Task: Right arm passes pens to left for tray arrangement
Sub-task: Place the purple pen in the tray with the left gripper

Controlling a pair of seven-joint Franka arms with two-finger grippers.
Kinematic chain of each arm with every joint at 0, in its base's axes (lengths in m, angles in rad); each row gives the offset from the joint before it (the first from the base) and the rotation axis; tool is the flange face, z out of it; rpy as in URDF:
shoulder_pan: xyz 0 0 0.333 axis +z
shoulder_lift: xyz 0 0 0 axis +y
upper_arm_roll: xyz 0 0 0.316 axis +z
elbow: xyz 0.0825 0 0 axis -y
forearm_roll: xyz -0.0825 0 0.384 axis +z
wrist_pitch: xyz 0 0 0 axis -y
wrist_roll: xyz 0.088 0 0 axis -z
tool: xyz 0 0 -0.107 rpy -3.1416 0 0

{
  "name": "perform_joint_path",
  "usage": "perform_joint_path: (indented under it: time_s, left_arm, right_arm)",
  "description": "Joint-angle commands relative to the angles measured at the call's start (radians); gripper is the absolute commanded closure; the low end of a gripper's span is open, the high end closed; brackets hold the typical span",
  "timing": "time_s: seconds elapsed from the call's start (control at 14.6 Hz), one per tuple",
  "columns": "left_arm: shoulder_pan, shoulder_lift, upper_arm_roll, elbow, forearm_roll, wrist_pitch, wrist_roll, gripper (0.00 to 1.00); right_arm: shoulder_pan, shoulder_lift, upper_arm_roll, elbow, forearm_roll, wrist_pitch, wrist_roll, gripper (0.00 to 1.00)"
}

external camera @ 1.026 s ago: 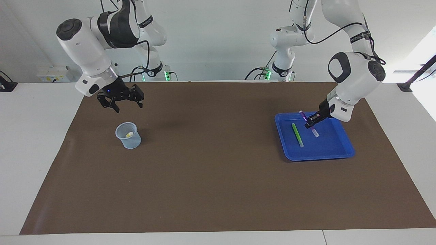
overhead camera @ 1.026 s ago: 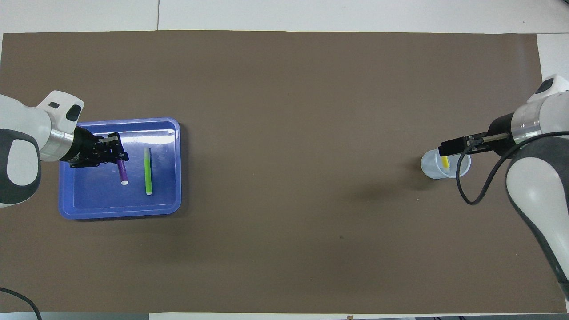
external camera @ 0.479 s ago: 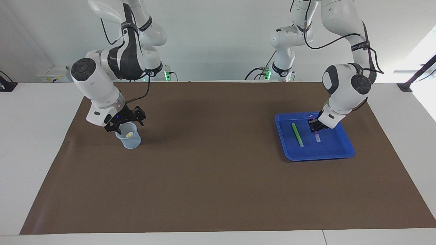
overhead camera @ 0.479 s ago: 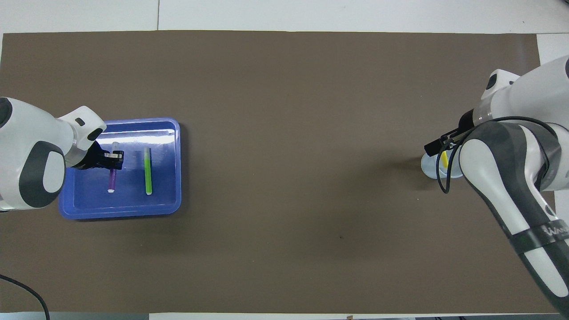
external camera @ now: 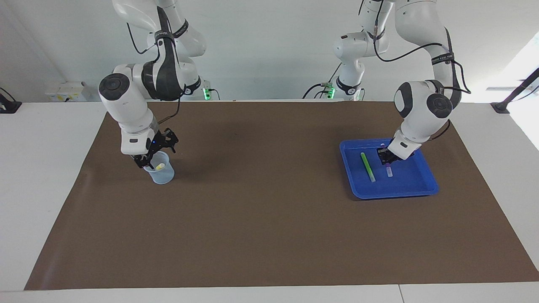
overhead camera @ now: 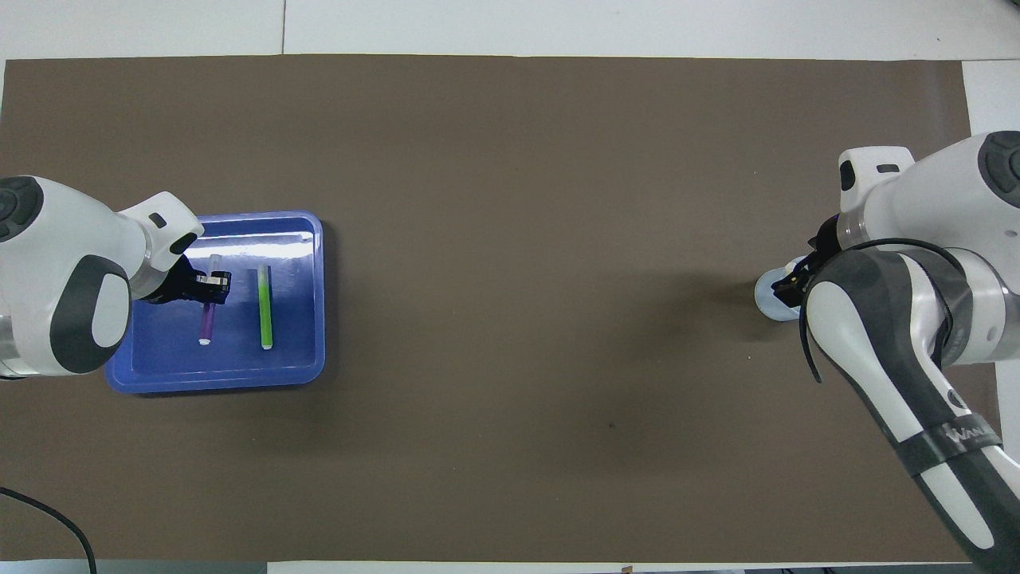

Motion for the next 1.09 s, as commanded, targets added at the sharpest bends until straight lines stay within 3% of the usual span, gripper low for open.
perform_joint_path:
  time_s: [0.0,0.27,0.48,0.75,0.82,0.89,1.03]
  left_arm:
    - [0.024,0.002,0.001,-0.038,0.021,0.061,0.001,1.00]
    - [0.041,0.025,0.001,-0.058,0.021,0.104,-0.017,1.00]
    - [0.036,0.039,0.001,-0.071,0.021,0.134,-0.069,1.00]
    - [0.041,0.044,0.001,-0.081,0.021,0.159,-0.060,1.00]
    - [0.039,0.044,0.001,-0.081,0.021,0.159,-0.060,0.67]
    - [0.039,0.044,0.001,-0.081,0.021,0.159,-0.060,0.01]
    - [0.039,0.044,0.001,-0.080,0.021,0.157,-0.060,0.00]
  right_arm:
    - [-0.014,-0.015,0.007,-0.040,-0.022,0.040,-0.066,0.26]
    - [-0.019,-0.005,0.007,-0.042,-0.022,0.042,-0.064,0.28]
    - [-0.022,-0.005,0.007,-0.043,-0.022,0.049,-0.063,0.44]
    - [-0.021,-0.010,0.007,-0.065,-0.022,0.078,-0.051,0.48]
    - [-0.022,-0.010,0.007,-0.066,-0.022,0.082,-0.051,0.49]
    - [-0.022,-0.010,0.007,-0.068,-0.022,0.085,-0.051,0.51]
    - [-0.022,-0.014,0.007,-0.082,-0.022,0.103,-0.051,0.55]
